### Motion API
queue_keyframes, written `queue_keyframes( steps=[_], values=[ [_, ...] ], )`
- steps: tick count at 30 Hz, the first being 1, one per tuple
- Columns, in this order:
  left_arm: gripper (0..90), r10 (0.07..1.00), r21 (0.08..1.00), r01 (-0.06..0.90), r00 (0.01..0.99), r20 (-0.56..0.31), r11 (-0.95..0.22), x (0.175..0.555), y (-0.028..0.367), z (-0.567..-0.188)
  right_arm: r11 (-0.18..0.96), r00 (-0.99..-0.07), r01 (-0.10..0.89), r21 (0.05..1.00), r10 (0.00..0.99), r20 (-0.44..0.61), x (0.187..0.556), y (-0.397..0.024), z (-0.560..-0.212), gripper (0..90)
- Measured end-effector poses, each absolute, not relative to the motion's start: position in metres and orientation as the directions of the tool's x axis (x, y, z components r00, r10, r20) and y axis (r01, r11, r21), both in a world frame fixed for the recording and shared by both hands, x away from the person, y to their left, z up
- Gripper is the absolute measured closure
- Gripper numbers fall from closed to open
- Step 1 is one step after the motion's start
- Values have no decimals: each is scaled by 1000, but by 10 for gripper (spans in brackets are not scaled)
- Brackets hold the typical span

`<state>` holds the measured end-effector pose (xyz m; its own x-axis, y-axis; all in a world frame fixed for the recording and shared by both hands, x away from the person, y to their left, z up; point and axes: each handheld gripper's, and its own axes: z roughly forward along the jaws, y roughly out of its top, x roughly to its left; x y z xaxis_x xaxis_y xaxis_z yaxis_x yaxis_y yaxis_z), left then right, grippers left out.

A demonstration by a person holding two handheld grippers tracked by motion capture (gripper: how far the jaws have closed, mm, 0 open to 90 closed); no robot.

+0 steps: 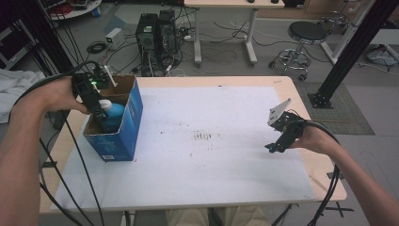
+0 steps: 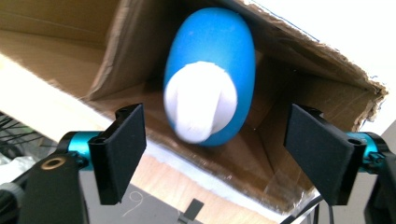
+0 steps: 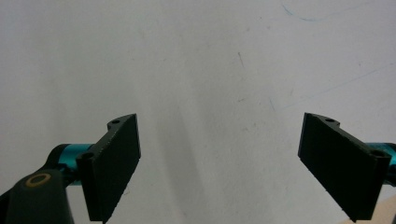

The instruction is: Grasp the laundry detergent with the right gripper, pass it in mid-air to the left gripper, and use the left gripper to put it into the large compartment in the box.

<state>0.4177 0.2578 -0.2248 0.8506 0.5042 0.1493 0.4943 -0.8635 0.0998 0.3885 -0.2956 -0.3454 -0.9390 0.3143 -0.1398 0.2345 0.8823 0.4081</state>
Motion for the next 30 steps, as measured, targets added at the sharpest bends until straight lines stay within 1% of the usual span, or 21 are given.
queue_keyframes(
  steps=[7, 13, 22, 27, 30],
  values=[
    [190, 498, 126, 482, 844, 199, -867, 414, 252, -206, 882, -938, 237, 406, 317, -143, 388, -297, -344, 123],
    [174, 462, 148, 439, 858, 224, -886, 412, 233, -191, 883, -939, 232, 408, 313, -143, 389, -294, -343, 122],
    [174, 368, 171, 335, 900, 234, -927, 408, 184, -185, 887, -942, 225, 404, 304, -144, 391, -289, -344, 123],
    [169, 301, 159, 267, 917, 262, -950, 405, 147, -195, 887, -942, 225, 404, 304, -144, 392, -287, -343, 123],
    [165, 270, 161, 236, 931, 247, -958, 404, 127, -206, 891, -942, 222, 396, 302, -150, 393, -284, -343, 123]
  ],
)
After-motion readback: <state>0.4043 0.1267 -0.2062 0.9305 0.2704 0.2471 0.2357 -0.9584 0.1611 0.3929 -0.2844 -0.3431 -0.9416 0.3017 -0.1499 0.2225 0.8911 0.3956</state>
